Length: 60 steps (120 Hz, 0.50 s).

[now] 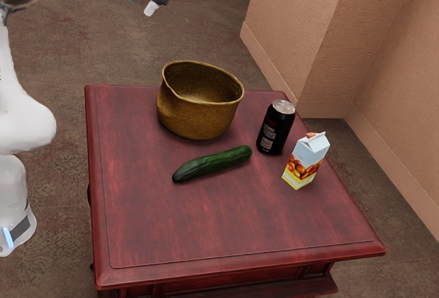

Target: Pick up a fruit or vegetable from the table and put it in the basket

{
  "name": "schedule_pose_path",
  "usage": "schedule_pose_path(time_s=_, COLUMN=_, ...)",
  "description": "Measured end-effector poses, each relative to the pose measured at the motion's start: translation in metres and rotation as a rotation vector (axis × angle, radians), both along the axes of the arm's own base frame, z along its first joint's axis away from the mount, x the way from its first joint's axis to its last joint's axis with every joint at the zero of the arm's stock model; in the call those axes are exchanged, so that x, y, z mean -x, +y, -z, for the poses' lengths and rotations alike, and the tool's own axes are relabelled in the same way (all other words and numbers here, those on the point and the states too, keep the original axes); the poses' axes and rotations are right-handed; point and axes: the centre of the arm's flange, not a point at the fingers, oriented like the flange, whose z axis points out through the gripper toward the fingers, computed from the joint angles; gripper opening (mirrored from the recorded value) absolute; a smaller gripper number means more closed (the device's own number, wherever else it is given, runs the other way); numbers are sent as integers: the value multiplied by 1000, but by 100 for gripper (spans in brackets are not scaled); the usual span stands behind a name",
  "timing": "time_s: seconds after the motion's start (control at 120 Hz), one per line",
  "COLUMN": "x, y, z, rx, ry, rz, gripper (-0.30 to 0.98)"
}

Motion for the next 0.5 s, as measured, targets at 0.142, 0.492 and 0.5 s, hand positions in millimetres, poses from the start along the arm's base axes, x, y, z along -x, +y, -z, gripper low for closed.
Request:
schedule_pose_path(time_s=0.142, x=-61, y=2, z=26, rx=-148, ry=-198, rz=-87, gripper=68)
schedule_pose_path(time_s=0.492, x=-42, y=-66, z=-123, rx=-245, ry=-664, rz=-205, gripper=68)
schedule_pose_path(time_s=0.5, x=-40, y=-74, z=-126, rx=-244, ry=-669, rz=-194, gripper=68)
